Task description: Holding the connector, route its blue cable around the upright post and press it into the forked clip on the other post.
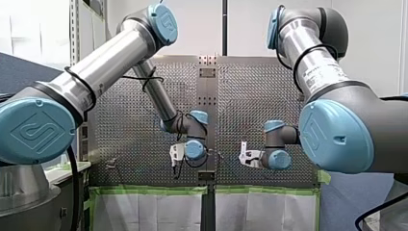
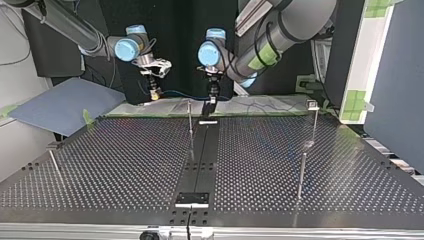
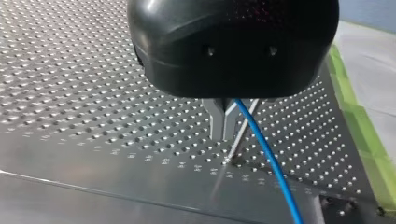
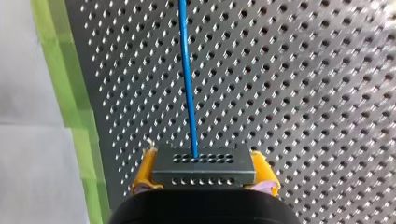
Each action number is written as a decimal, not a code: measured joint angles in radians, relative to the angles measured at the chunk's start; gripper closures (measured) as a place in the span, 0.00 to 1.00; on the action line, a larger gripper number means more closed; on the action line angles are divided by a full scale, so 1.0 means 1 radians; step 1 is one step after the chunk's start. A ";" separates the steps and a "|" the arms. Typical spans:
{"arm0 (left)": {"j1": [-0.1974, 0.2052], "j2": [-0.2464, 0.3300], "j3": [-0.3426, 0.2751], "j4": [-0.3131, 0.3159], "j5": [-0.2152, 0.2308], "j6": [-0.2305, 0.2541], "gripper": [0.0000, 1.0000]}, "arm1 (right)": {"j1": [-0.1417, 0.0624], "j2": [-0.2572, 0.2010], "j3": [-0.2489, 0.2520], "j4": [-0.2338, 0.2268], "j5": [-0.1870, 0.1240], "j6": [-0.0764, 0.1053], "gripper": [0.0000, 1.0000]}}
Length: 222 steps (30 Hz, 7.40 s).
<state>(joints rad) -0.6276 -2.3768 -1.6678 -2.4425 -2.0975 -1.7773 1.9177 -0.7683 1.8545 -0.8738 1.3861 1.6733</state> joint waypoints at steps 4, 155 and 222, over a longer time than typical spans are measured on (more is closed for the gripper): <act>0.001 -0.027 0.026 -0.013 0.018 -0.003 1.00 | -0.019 0.006 -0.005 -0.001 0.001 0.003 1.00; 0.099 -0.130 0.137 -0.092 0.198 -0.013 1.00 | -0.123 0.068 -0.093 0.036 0.124 -0.053 1.00; 0.123 -0.129 0.212 -0.246 0.376 0.023 0.00 | -0.148 0.117 -0.358 0.265 0.182 -0.105 1.00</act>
<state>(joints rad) -0.5043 -2.5057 -1.4562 -2.6884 -1.7215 -1.7540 1.7694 -0.6512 1.4968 -0.6086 1.5679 1.5680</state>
